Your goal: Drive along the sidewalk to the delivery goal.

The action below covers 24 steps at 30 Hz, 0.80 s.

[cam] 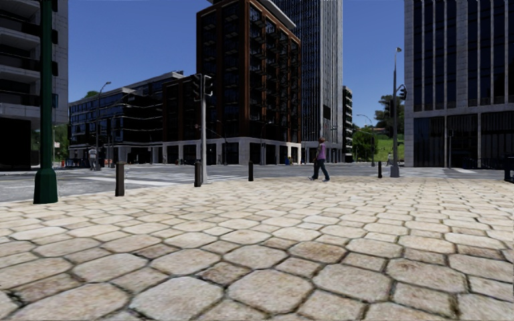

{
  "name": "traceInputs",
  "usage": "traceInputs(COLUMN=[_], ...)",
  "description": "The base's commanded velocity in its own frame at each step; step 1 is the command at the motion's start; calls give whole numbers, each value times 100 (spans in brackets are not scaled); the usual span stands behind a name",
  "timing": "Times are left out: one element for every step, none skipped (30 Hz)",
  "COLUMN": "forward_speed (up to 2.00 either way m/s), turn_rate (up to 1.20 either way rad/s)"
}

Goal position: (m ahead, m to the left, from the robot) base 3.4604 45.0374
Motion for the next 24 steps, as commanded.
traceInputs(forward_speed=[200, 200, 200, 200, 200, 200, 200, 200, 200, 200, 200, 200, 200, 200, 200, 200, 198, 194, 192, 192, 190, 188, 187, 187], turn_rate=[0, 0, 0, 0, 0, 0, 0, 0, 0, 0, 0, 0, 0, 0, 0, 0, 0, 0, 0, 0, 0, 0, 0, 0])
